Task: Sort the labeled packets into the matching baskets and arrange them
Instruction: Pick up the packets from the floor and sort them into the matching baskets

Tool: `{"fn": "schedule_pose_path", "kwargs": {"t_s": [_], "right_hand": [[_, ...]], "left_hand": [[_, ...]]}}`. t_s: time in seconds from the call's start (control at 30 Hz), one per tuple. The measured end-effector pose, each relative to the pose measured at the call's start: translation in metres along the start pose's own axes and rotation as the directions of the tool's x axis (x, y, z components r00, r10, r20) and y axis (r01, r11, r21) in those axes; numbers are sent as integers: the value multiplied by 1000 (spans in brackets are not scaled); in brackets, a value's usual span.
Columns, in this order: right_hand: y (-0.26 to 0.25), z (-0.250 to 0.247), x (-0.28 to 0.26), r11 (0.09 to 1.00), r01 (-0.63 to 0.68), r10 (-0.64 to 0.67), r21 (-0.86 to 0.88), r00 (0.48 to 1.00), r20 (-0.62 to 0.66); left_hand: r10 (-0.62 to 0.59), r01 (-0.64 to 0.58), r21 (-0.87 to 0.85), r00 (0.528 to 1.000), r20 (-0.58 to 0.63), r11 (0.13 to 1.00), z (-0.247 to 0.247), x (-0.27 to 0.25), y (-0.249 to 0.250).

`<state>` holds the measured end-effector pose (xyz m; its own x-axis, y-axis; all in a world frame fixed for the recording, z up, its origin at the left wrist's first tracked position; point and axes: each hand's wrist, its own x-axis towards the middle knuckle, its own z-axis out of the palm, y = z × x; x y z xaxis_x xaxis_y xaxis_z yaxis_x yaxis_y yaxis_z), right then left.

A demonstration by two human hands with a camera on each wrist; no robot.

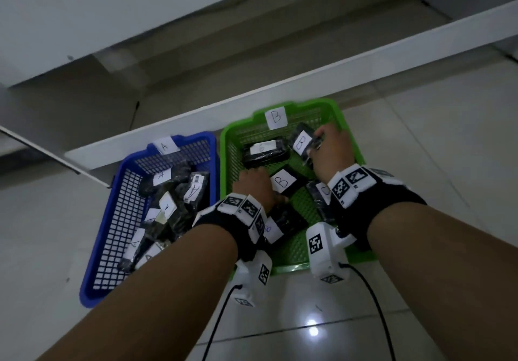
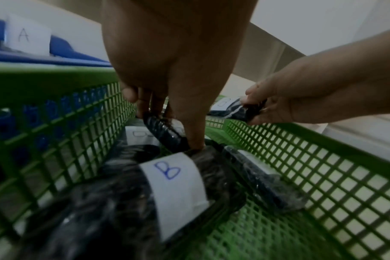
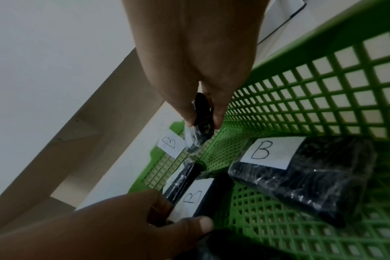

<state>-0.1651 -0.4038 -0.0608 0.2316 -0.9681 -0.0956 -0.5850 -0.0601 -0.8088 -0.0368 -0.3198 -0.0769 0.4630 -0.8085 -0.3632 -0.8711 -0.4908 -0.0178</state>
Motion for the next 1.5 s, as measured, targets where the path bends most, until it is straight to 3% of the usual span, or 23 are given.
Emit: {"fn": "schedule_pose_path", "kwargs": {"t_s": [0.1,0.2,0.3,0.4,0.53,0.7,0.8,0.9,1.0,1.17,1.27,1.37,1.43,1.5], "right_hand": [[3,3,4,993,12,-10,-119,1000,17],[12,8,3,952,-18,69,-306,985,157],[19,15,2,851,46,132,-524,945,299],[21,21,3,840,153,68,-520,922,380],[22,20,2,817,248,26,-520,886,463],[19,10,-4,821,297,-1,-488,855,518],[15,-3,-11,799,340,-41,-496,853,520],[3,-24,-28,773,412,-126,-483,845,520],[-5,-51,-56,790,481,-276,-381,833,479],[19,-92,-130,685,635,-516,-358,769,376],[60,-116,-171,616,694,-542,-372,716,439],[112,-140,-200,577,724,-432,-377,663,612],[141,-156,-213,530,773,-326,-348,565,758],[162,-170,-221,471,824,-241,-316,464,852]], "left_hand": [[51,-48,-47,998,45,998,7,6,-6],[107,-103,-52,992,72,993,5,7,-8],[218,-217,-147,976,-12,965,2,9,-13],[306,-319,-166,947,-98,933,-4,5,-16],[394,-387,-94,917,64,917,-14,2,-12],[350,-362,9,907,235,932,-28,-11,-14],[315,-327,-17,895,315,945,-31,-30,-13],[335,-327,-73,920,205,942,-38,-57,-6],[398,-390,-214,917,-8,895,-38,-95,5],[414,-571,-383,808,-420,727,-11,-166,23],[437,-631,-439,768,-468,639,24,-204,37],[575,-657,-461,750,-325,596,62,-233,54],[686,-639,-471,722,-93,608,85,-246,68],[747,-637,-443,654,121,630,103,-256,81]]}}
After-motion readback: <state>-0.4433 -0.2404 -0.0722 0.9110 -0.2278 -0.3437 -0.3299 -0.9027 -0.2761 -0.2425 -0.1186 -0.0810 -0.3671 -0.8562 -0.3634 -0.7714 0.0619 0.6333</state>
